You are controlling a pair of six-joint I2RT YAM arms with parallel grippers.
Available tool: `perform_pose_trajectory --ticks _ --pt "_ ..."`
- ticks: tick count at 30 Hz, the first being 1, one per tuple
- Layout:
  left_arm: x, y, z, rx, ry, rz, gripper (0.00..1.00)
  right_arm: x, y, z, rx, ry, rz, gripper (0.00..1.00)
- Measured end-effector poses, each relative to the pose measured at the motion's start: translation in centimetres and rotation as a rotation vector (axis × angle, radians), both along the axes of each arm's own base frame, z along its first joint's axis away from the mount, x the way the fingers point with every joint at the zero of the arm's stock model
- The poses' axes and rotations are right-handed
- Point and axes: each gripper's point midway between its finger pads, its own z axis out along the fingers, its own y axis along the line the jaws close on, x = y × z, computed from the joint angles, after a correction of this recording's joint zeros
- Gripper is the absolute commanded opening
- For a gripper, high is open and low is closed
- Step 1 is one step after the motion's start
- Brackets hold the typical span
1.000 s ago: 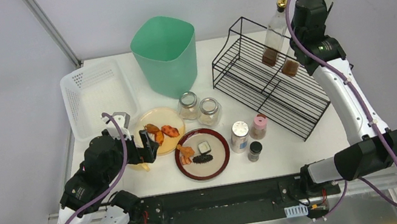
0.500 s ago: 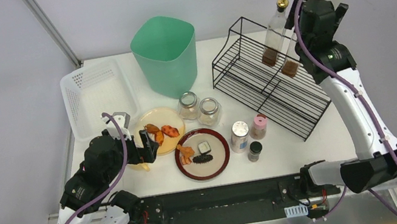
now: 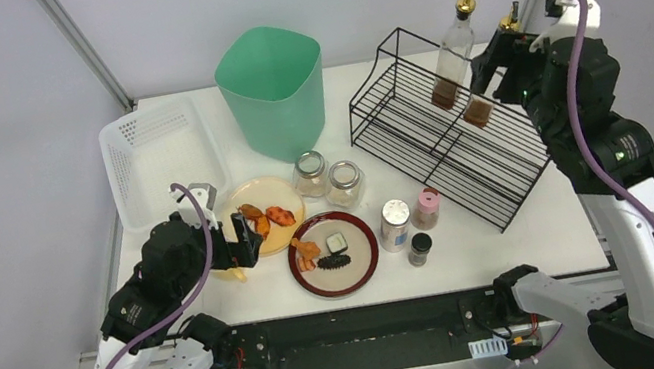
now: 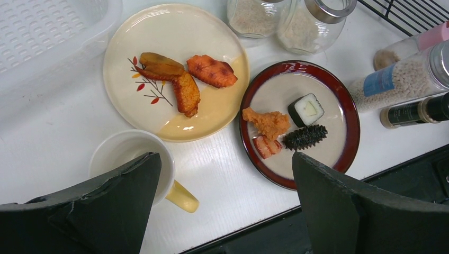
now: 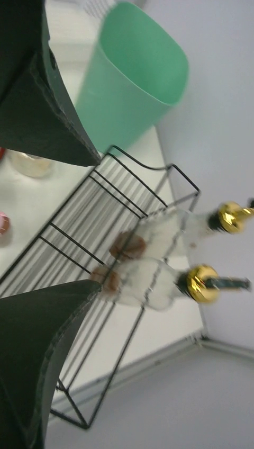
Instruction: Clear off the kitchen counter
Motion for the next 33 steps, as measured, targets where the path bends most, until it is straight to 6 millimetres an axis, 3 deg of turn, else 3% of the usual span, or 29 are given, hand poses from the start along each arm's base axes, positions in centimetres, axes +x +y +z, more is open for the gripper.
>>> perform_pose_trajectory --ticks 2,7,10,19,24,33 --pt "0.0 0.0 0.0 0.001 0.002 0.000 1.00 -0.9 1.6 -1.3 0.027 0.043 0.085 0.82" --pt "0.1 0.0 -0.1 0.005 0.006 0.000 1.00 -3.5 6.2 -7.2 0.071 0.227 0.320 0.89" --pt "0.1 0.0 -0.2 0.008 0.010 0.000 1.00 -4.5 8.1 -9.9 0.085 0.319 0.408 0.96" --pt "0.2 -0.1 -0.5 0.015 0.020 0.002 1.00 -7.8 12.3 -17.6 0.063 0.540 0.576 0.97" --pt "0.2 -0.1 -0.5 0.016 0.020 0.003 1.00 -8.7 14.1 -19.9 -0.013 0.601 0.605 0.98" --pt "0.3 0.1 -0.5 0.019 0.019 0.009 1.00 -8.6 16.6 -23.9 -0.173 0.694 0.581 0.98"
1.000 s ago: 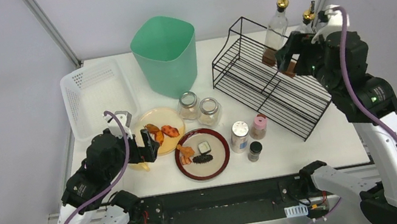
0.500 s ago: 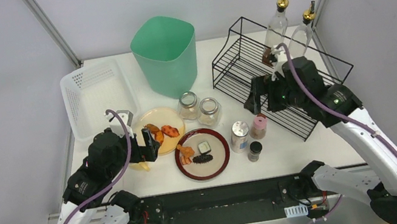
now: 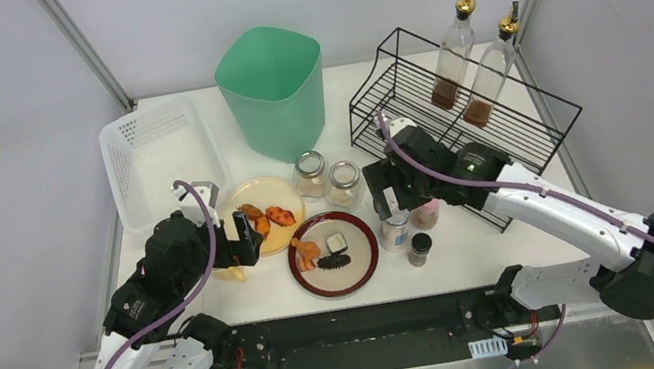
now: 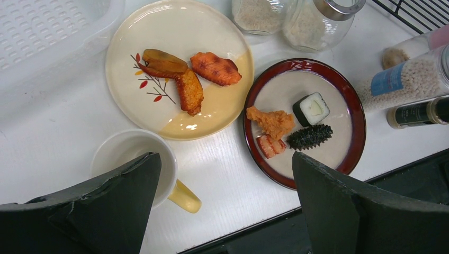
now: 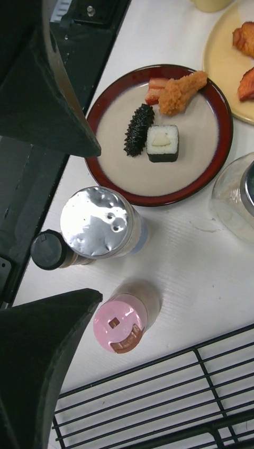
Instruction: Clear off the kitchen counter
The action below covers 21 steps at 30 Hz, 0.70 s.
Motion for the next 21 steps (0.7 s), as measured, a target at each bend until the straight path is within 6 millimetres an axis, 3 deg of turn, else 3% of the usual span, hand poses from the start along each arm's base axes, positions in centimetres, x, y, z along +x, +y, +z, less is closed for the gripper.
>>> perform_pose_trajectory --ticks 13,19,21 --pt "0.0 0.0 0.0 -0.001 -0.002 0.000 1.00 -0.8 0.9 -3.5 -0.081 0.063 -0.011 0.95" --pt "0.0 0.0 0.0 -0.001 -0.002 -0.001 1.00 -1.2 1.4 -5.1 -0.124 0.098 -0.002 0.82" --pt "0.0 0.0 0.0 -0.001 -0.002 -0.001 1.00 -1.3 1.5 -5.3 -0.133 0.101 -0.003 0.71"
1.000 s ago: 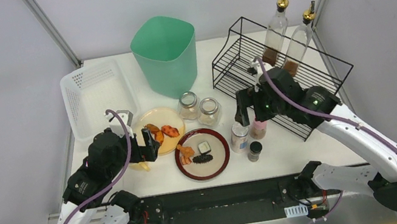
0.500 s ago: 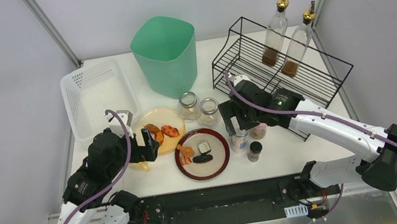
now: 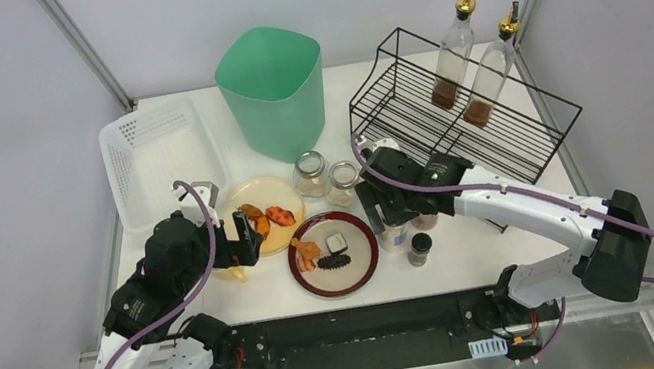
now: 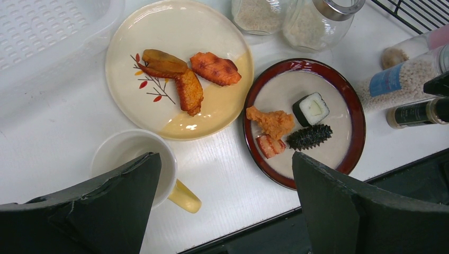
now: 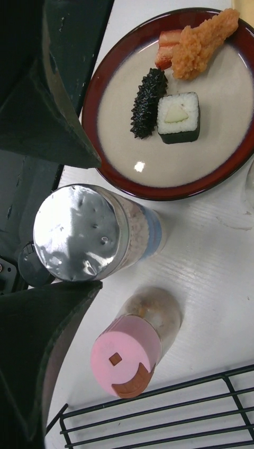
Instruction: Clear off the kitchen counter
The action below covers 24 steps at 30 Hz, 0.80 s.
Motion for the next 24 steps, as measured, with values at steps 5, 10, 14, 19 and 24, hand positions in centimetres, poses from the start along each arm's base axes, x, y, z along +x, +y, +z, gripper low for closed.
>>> perform_pose_trajectory --ticks 5,10,14,19,24 --pt "0.0 0.0 0.0 0.000 0.000 0.000 1.00 -0.1 -0.1 -0.2 -0.024 -0.007 -0.003 0.34" --pt "0.0 -0.1 0.0 -0.002 0.001 -0.003 1.00 -0.4 -0.3 0.2 -0.058 -0.016 0.003 0.14" --pt "-0.1 -0.2 0.0 -0.004 0.003 -0.009 1.00 -0.1 0.0 2.3 -0.052 -0.060 0.005 0.12" --pt "-0.1 -0.2 0.0 -0.004 0.003 -0.009 1.00 0.6 0.6 7.5 0.039 -0.151 -0.002 0.11" --pt "-0.1 -0.2 0.0 -0.004 0.003 -0.009 1.00 1.6 -0.6 14.2 0.098 -0.287 -0.028 0.10"
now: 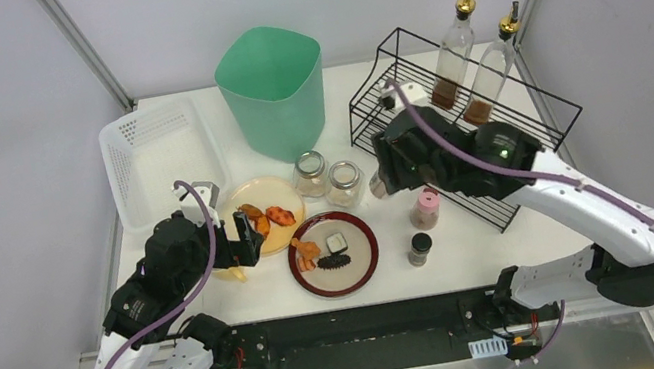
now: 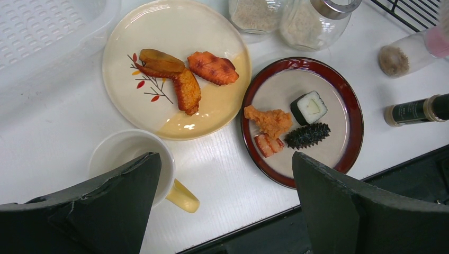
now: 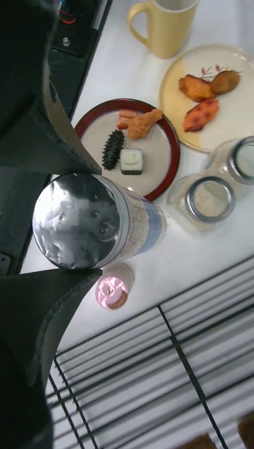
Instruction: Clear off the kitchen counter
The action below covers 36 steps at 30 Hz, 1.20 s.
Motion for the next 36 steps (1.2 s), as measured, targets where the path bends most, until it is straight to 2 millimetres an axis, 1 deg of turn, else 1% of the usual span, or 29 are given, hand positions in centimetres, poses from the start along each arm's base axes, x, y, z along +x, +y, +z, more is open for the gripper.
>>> perform_pose_trajectory --ticks 4,5,6,8,12,13,16,19,24,27,28,32,36 --pt "0.0 0.0 0.0 0.000 0.000 -0.001 1.00 0.6 -2.7 4.8 0.007 -0.118 -0.054 0.07" --pt "0.0 0.0 0.0 0.000 0.000 0.000 1.00 0.8 -3.5 5.7 0.006 -0.145 -0.073 0.06" --pt "0.0 0.0 0.0 0.000 0.000 -0.001 1.00 0.9 -4.3 6.4 0.003 -0.165 -0.089 0.03" --pt "0.0 0.0 0.0 0.000 0.000 -0.001 1.00 1.1 -6.4 7.9 -0.007 -0.213 -0.141 0.00" --pt "0.0 0.0 0.0 0.000 0.000 -0.001 1.00 1.5 -10.7 10.4 -0.029 -0.304 -0.258 0.00" --pt "0.0 0.0 0.0 0.000 0.000 -0.001 1.00 1.6 -12.1 11.1 -0.041 -0.333 -0.299 0.00" --pt "0.0 0.0 0.0 0.000 0.000 -0.001 0.99 1.7 -15.2 12.3 -0.076 -0.391 -0.393 0.00" --pt "0.0 0.0 0.0 -0.001 -0.001 -0.001 1.00 1.9 -17.7 13.3 -0.104 -0.442 -0.483 0.00" --pt "-0.1 0.0 0.2 -0.005 -0.009 -0.001 1.00 2.7 -21.4 14.5 -0.134 -0.492 -0.643 0.00" --pt "-0.1 0.1 0.3 -0.007 -0.012 -0.001 1.00 3.5 -23.6 14.4 -0.148 -0.488 -0.747 0.00" --pt "-0.1 0.1 0.3 -0.007 -0.012 -0.001 1.00 3.8 -24.2 14.2 -0.152 -0.478 -0.775 0.00" --pt "-0.1 0.1 0.3 -0.008 -0.013 -0.001 0.99 5.1 -25.5 13.2 -0.135 -0.432 -0.828 0.00" --pt "-0.2 0.1 0.4 -0.010 -0.017 -0.001 1.00 6.7 -26.9 11.5 -0.081 -0.358 -0.885 0.00"
